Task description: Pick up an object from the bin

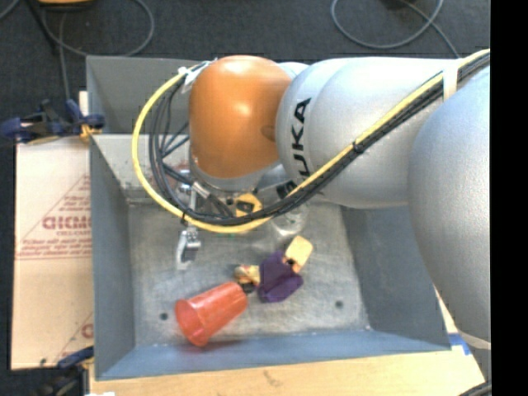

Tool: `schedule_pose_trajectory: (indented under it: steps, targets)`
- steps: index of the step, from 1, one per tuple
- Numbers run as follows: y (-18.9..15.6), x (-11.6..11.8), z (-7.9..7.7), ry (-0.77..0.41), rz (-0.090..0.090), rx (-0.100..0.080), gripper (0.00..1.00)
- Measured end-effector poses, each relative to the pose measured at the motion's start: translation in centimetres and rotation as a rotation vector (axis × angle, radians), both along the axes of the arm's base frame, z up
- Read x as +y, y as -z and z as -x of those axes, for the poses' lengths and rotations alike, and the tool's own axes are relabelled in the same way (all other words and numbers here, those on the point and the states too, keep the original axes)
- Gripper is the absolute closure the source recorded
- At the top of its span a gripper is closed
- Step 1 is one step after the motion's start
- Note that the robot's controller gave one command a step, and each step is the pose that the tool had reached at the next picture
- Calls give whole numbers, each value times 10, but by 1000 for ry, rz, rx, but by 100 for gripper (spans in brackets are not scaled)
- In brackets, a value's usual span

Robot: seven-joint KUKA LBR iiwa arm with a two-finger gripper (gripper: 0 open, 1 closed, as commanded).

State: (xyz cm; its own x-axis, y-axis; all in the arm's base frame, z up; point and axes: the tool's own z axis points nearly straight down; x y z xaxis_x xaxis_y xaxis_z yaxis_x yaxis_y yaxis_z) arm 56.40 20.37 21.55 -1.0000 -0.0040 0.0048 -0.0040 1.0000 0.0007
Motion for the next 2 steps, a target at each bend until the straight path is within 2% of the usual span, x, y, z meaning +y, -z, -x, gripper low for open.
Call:
schedule_pose_trajectory:
  steps: [1,2]
  targets:
    - [-5,-1,-2,4,-2,-8,0]
    - [6,-7,24,-67,-1,-13,0]
